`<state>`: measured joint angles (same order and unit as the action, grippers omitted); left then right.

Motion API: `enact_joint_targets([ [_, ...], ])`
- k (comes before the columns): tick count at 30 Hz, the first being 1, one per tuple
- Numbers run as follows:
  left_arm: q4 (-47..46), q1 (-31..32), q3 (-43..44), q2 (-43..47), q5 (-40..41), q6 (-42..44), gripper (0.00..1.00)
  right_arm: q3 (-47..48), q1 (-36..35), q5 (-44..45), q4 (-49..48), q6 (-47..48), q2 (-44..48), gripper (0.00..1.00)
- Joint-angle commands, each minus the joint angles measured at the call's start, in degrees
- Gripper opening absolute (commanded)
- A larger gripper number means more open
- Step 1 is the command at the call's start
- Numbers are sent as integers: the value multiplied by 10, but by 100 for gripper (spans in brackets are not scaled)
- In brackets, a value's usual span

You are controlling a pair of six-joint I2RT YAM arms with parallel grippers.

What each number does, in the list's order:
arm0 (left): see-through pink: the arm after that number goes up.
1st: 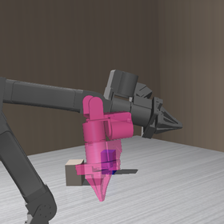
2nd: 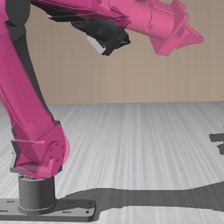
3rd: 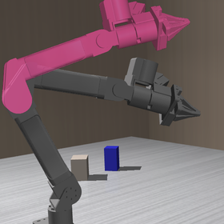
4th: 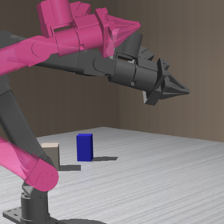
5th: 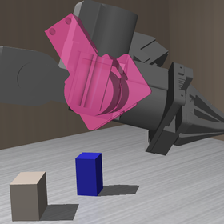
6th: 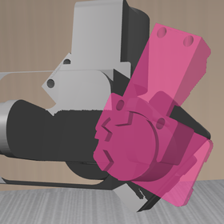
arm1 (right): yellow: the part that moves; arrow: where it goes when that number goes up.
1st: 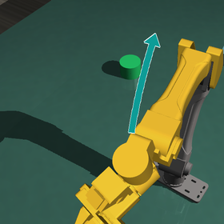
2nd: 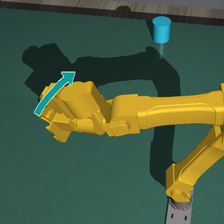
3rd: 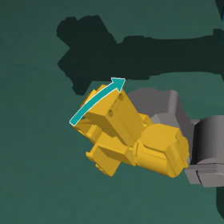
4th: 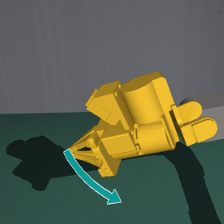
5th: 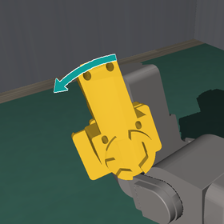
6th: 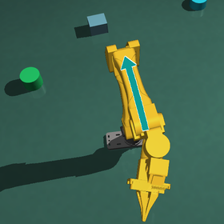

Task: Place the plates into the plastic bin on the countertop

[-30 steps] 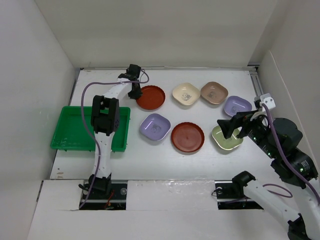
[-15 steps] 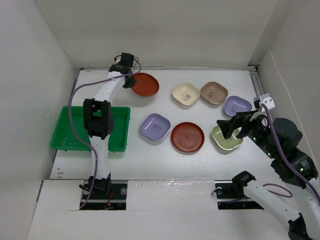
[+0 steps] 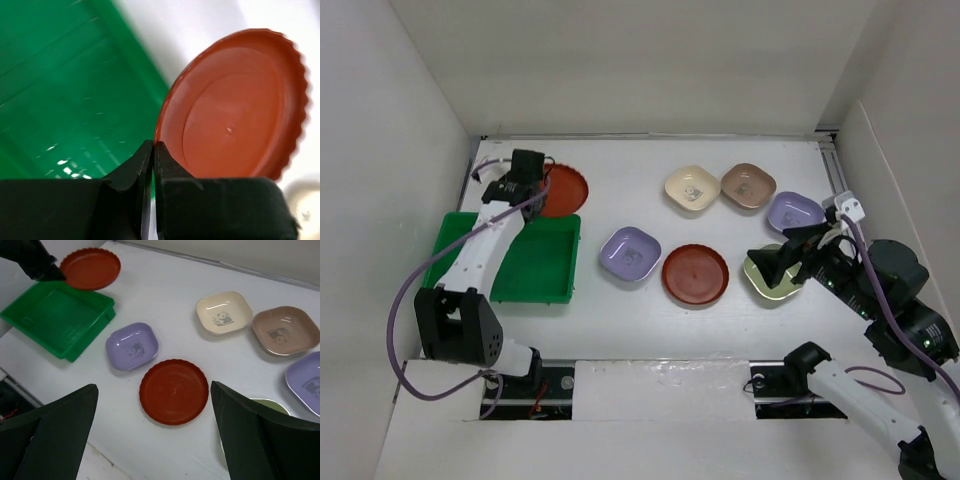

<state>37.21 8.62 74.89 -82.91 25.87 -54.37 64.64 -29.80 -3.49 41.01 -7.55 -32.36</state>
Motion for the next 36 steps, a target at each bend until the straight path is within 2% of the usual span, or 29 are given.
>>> enact_joint_targets([
  [1, 21, -21, -82, 70, 46, -100, 0, 7, -22, -56, -29, 9, -14, 100],
  [4, 53, -21, -135, 108, 66, -158, 0, 13, -43, -63, -23, 9, -14, 100],
  [6, 76, -21, -176, 174, 83, -192, 0, 18, -57, -57, -16, 14, -14, 100],
  [9, 81, -21, -213, 218, 88, -209, 0, 18, -66, -46, -10, 14, -7, 100],
  [15, 95, -21, -244, 227, 88, -220, 0, 18, -77, -40, -10, 14, 5, 100],
  [16, 95, -21, -244, 227, 88, -220, 2, 18, -77, -40, -10, 14, 5, 100],
  [19, 102, -21, -250, 234, 88, -220, 24, 18, -77, -35, -10, 14, 5, 100],
  [20, 102, -21, -250, 241, 94, -220, 46, 18, -77, -35, -10, 14, 5, 100],
  [22, 102, -21, -238, 248, 100, -213, 84, 23, -77, -28, -10, 14, 5, 100],
  [23, 108, -21, -231, 253, 105, -213, 99, 23, -77, -28, -10, 14, 5, 100],
  [26, 73, -15, -201, 266, 110, -170, 99, 29, -77, -6, -5, 14, 5, 100],
  [27, 53, 10, -194, 266, 110, -126, 99, 36, -77, 5, 0, 14, 5, 100],
  [29, -45, 34, -173, 257, 85, -60, 99, 41, -77, 19, 6, 14, 5, 100],
  [31, -102, 70, -152, 223, 19, 15, 99, 41, -77, 43, 6, 14, 10, 100],
  [32, -109, 95, -108, 197, 19, 55, 99, 41, -77, 52, 13, 14, 10, 100],
  [33, -119, 127, -79, 135, 19, 79, 99, 47, -77, 60, 13, 14, 10, 100],
  [34, -109, 207, -45, 102, 44, 91, 99, 47, -77, 68, 18, 14, 10, 100],
  [35, -97, 252, -11, 67, 68, 99, 99, 54, -77, 87, 26, 14, 10, 100],
  [36, -59, 293, 59, 1, 92, 109, 99, 54, -77, 96, 26, 14, 10, 100],
])
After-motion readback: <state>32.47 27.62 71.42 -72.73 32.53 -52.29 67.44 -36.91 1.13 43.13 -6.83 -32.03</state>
